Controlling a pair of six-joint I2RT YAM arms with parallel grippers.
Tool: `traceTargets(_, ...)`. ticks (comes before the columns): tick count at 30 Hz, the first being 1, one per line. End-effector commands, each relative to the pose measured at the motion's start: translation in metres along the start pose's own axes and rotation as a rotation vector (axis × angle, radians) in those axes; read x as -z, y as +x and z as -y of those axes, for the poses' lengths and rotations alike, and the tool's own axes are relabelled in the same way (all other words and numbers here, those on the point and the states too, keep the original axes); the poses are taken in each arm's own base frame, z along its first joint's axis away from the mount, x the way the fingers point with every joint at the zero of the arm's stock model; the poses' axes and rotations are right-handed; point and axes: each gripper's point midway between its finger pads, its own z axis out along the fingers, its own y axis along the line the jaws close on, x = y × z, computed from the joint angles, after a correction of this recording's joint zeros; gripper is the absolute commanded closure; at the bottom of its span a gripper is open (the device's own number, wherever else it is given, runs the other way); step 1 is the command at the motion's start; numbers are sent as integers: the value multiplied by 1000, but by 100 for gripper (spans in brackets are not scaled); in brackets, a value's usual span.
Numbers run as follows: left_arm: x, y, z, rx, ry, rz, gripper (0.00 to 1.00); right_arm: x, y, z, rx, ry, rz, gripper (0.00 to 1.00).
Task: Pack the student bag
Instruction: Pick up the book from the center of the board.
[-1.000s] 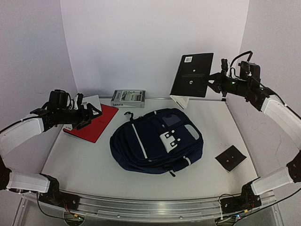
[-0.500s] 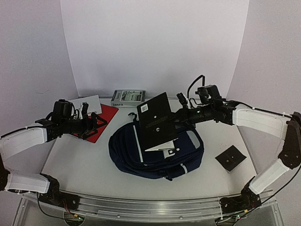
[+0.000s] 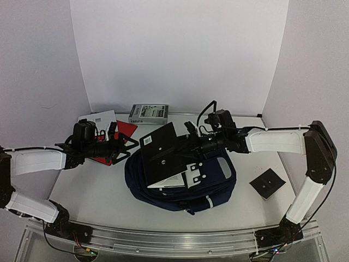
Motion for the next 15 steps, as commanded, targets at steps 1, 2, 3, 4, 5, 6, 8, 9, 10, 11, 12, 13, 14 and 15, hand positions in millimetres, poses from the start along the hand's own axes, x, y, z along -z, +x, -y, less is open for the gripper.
traceTargets(1,-7,-7,21,-19,110,13,9,12,-30,-82,194,-229,80,100)
traceTargets(2,-8,-8,22,-20,116,13,9,13,-30,-84,198,-235,82,100)
traceTargets(3,-8,-8,23,-21,119,11,9,14,-29,-85,200,-243,84,100)
traceTargets(4,-9,-8,25,-22,124,8,10,15,-29,-87,202,-250,85,100)
traceTargets(5,-10,-7,27,-24,132,4,10,16,-29,-89,204,-258,88,100)
traceTargets(6,-10,-6,29,-25,143,-2,10,17,-29,-91,204,-266,89,100)
traceTargets(8,-12,-4,34,-28,173,-17,11,18,-28,-94,203,-287,91,100)
traceTargets(9,-12,-3,38,-32,189,-23,11,19,-28,-96,203,-301,92,100)
traceTargets(10,-13,-1,40,-33,202,-31,12,20,-27,-97,200,-309,92,100)
traceTargets(11,-14,0,43,-37,217,-37,14,20,-27,-99,202,-319,92,100)
traceTargets(12,-15,1,44,-35,227,-43,16,21,-27,-101,203,-326,93,100)
traceTargets(13,-17,3,45,-33,235,-48,18,22,-26,-102,207,-333,93,100)
traceTargets(14,-18,4,46,-29,241,-51,20,23,-26,-104,209,-338,95,100)
traceTargets(15,-19,4,45,-24,244,-54,22,24,-26,-105,210,-342,96,100)
